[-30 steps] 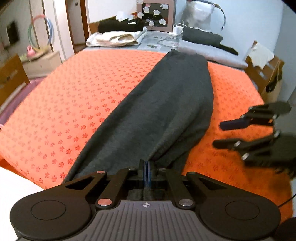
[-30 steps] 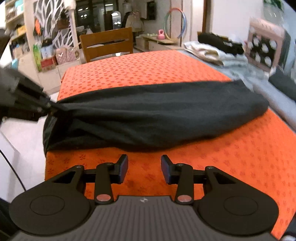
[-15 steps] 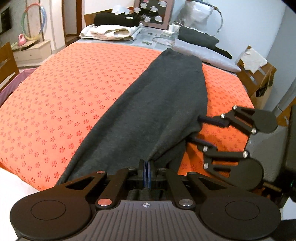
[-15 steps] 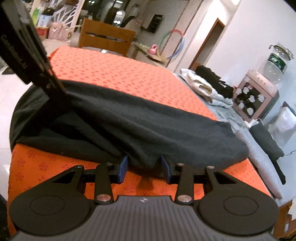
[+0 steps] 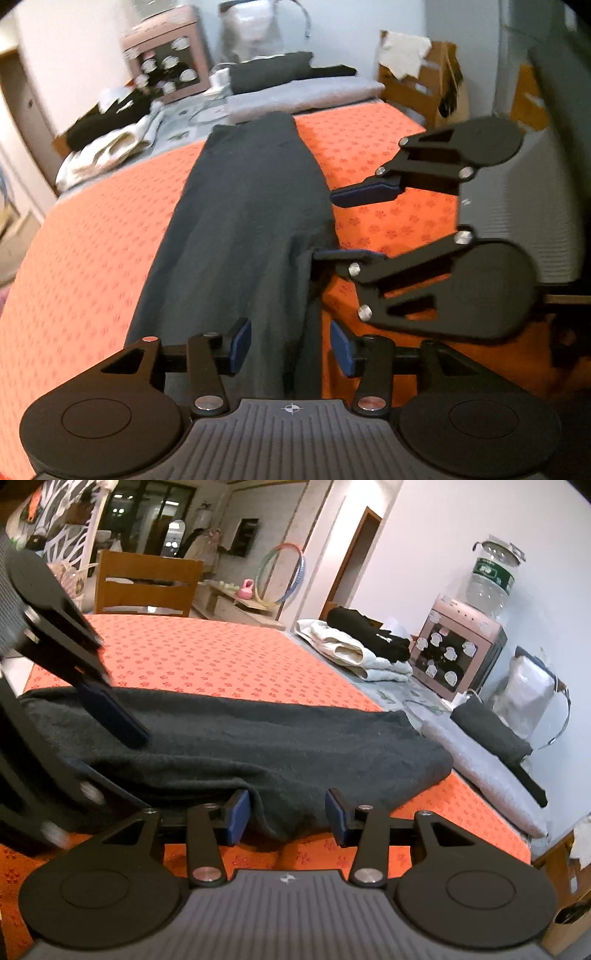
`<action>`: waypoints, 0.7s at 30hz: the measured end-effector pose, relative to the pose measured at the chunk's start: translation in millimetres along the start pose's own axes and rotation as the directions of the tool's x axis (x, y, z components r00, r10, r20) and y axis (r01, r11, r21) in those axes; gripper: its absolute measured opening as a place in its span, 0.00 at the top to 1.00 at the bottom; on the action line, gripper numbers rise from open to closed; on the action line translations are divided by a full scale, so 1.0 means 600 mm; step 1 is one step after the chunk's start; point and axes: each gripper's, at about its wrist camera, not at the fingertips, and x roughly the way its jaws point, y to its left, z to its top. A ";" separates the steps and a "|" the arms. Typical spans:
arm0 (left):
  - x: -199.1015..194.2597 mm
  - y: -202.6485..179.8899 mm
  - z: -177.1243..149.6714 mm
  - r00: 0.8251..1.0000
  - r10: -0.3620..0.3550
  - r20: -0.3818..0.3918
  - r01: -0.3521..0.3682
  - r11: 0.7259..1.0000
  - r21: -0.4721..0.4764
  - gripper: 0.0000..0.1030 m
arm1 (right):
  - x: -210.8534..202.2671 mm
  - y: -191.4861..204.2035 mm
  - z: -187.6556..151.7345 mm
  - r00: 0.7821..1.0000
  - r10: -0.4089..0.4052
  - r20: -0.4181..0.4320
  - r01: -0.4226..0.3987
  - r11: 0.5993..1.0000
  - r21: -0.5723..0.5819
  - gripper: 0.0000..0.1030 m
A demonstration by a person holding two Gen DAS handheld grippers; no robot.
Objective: Fold clothes
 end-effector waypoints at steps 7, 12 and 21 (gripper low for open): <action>0.027 0.013 0.027 0.995 0.083 0.046 -0.084 0.996 0.018 0.83 | -0.010 -0.038 -0.016 0.999 -0.025 -0.021 0.027 0.991 0.134 0.49; 0.011 0.055 0.051 0.997 0.047 0.069 -0.035 0.986 -0.165 0.91 | -0.017 -0.078 -0.034 0.998 -0.017 -0.056 0.032 0.956 0.293 0.42; 0.016 0.103 0.073 0.997 -0.009 0.080 0.035 0.945 -0.325 0.91 | 0.004 -0.052 -0.020 0.994 0.104 -0.036 -0.085 0.933 0.349 0.14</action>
